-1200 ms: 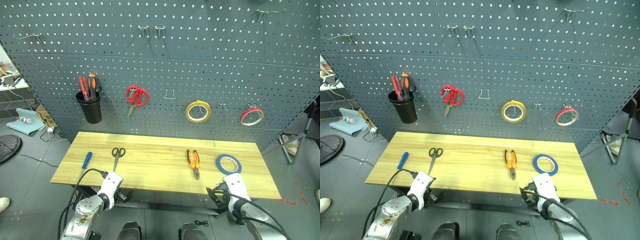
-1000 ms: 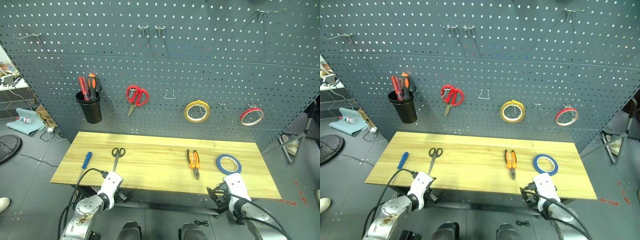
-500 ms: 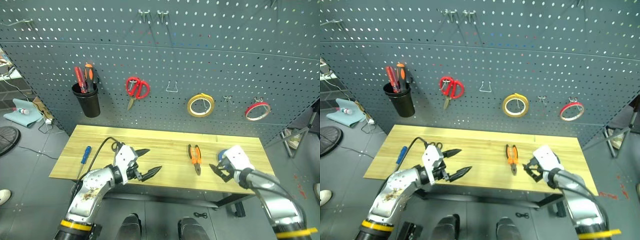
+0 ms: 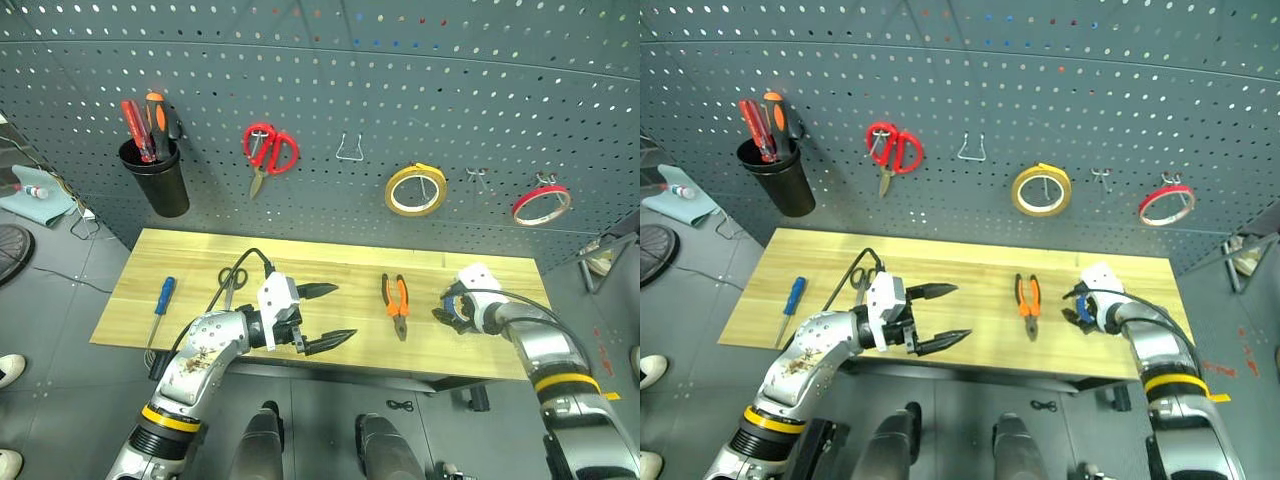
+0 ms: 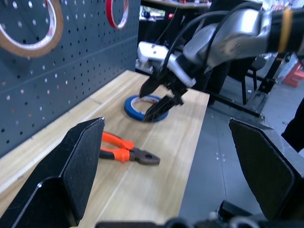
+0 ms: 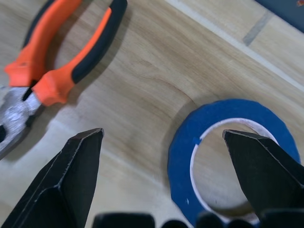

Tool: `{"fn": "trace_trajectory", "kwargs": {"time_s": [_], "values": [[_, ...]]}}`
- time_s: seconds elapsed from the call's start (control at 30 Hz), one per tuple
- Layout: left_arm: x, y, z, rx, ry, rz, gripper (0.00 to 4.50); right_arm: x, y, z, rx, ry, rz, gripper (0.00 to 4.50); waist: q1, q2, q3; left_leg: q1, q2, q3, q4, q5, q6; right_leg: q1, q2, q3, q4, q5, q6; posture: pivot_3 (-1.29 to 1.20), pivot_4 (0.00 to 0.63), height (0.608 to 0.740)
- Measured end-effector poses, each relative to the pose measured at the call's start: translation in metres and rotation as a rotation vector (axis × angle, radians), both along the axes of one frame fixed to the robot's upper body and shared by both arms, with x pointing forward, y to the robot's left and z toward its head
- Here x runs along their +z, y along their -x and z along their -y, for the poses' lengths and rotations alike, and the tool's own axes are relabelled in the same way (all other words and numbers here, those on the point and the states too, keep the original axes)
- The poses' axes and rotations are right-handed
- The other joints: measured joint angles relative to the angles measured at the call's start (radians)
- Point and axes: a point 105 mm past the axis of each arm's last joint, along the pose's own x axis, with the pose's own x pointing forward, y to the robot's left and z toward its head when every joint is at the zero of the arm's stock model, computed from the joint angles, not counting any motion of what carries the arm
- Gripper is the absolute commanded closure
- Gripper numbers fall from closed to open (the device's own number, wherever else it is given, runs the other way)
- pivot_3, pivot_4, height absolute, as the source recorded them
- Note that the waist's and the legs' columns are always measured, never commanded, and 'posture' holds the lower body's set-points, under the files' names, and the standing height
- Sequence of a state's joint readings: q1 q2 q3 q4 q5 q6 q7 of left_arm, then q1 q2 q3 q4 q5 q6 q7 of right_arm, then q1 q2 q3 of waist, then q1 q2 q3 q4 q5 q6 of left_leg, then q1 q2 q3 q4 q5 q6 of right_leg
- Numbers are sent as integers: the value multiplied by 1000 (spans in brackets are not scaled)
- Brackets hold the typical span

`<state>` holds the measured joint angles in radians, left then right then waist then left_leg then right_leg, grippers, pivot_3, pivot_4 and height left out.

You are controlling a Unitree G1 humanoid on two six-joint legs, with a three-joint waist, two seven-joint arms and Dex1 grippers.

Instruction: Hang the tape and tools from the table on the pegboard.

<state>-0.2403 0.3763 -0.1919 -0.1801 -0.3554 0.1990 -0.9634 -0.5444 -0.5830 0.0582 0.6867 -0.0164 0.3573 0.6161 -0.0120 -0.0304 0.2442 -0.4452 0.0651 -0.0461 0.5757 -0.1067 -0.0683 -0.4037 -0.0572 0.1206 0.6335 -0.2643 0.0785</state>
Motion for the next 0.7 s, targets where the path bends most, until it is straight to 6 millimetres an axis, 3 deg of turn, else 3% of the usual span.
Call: {"fn": "trace_trajectory", "kwargs": {"time_s": [0.27, 0.37, 0.63, 0.7], "values": [[4, -1, 3, -10, 1, 14, 55, -22, -1, 14, -101, -45, -104, 0, 1, 0, 21, -1, -1, 0, 0, 0, 0, 0, 0, 0, 0, 0, 0, 127, 305, 740], [3, -1, 3, -10, -1, 14, 0, -22, -2, 17, -120, -58, -111, 847, 0, 0, 23, 0, -1, 0, 0, 0, 0, 0, 0, 0, 0, 0, 1, 134, 306, 740], [3, -2, 3, 2, -2, 3, 0, -24, -3, 16, -97, -50, -88, 3603, 1, 0, 23, 0, -1, -1, 1, 0, 0, 1, 0, 0, 0, -1, 3, 135, 284, 740], [4, -1, 4, 0, 6, -2, 0, -24, -2, 16, -87, -42, -77, 4054, 0, 0, 23, 0, -1, -1, 1, 0, 0, 1, 0, 0, 0, -1, 3, 126, 276, 740]]}}
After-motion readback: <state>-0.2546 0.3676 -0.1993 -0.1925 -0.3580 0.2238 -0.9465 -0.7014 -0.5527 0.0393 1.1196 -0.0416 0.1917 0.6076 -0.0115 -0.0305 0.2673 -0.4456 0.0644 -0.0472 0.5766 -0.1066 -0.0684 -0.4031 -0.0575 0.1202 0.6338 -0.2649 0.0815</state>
